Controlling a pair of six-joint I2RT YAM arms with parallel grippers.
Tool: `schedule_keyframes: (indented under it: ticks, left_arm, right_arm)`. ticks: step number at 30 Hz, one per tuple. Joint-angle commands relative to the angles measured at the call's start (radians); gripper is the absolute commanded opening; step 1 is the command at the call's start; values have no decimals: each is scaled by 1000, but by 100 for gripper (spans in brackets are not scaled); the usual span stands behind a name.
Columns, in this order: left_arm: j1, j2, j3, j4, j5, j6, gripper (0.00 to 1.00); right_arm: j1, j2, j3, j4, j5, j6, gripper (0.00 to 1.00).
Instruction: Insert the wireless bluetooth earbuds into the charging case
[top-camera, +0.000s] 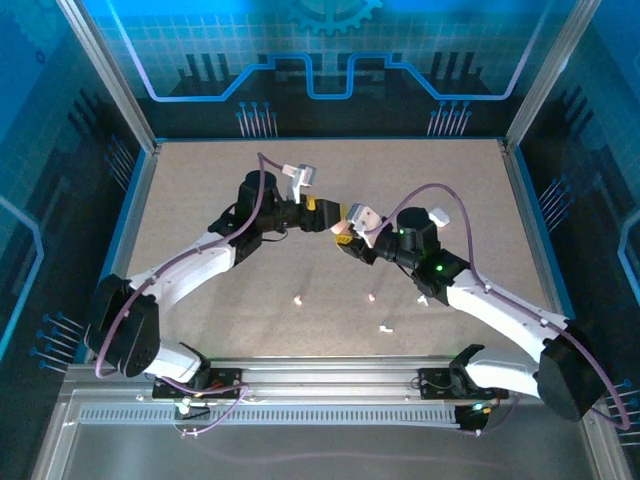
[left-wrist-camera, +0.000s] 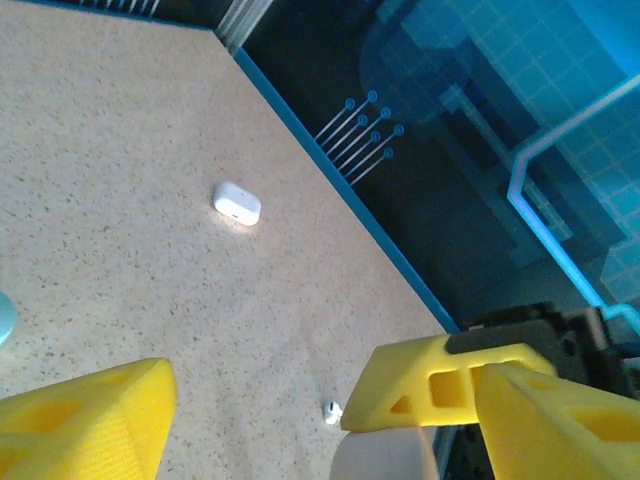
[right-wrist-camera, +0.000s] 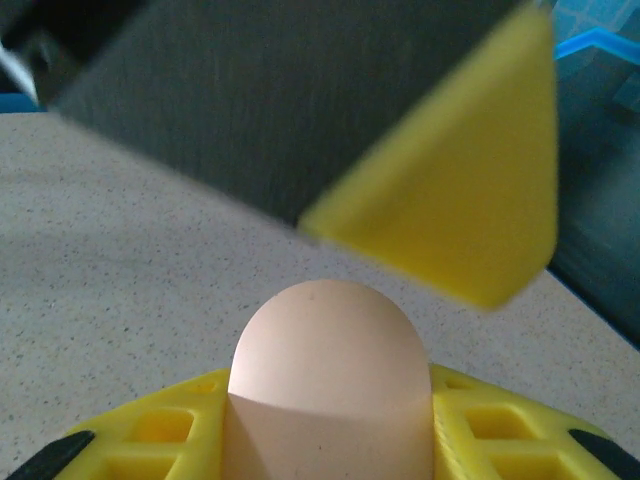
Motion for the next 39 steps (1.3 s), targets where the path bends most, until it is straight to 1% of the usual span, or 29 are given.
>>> schedule_keyframes:
  ticks: [1, 8, 13, 16, 21, 24, 26, 27, 29, 31, 35, 39]
  left_arm:
    - [-7, 17, 44, -40, 69, -9, 76]
    - [-8, 33, 56, -55, 83, -3, 67]
    - [-7, 49, 70, -61, 130, -8, 55]
    - [-13, 58, 87, -61, 152, -15, 50]
    - [-18, 60, 101, -74, 155, -14, 39]
    - [-16, 43, 99, -62, 129, -35, 32]
    - [-14, 32, 93, -37, 103, -76, 28]
    - [-11, 29, 86, -3, 102, -116, 27]
    - [-9, 24, 68, 66, 104, -191, 26]
    - [-7, 25, 58, 126, 116, -247, 25]
    - [-8, 31, 63, 146, 128, -275, 25]
    - [-8, 30, 68, 129, 128, -269, 25]
  right_arm:
    - [-13, 11, 34, 81, 30, 14, 40]
    - [-17, 22, 37, 105, 70, 32, 41]
    - [-18, 40, 48, 111, 94, 51, 41]
    - [-17, 49, 53, 128, 92, 67, 41]
    - [-17, 59, 68, 142, 84, 78, 41]
    - [-18, 44, 65, 108, 65, 51, 44]
    - [-24, 15, 25, 138, 53, 43, 50]
    - [-38, -4, -16, 193, 40, 54, 54]
    - [-71, -26, -79, 283, -6, 79, 57]
    - [-92, -40, -87, 282, -25, 71, 58]
    - [-102, -48, -93, 294, -33, 37, 55]
    - [-109, -53, -86, 331, -31, 52, 56]
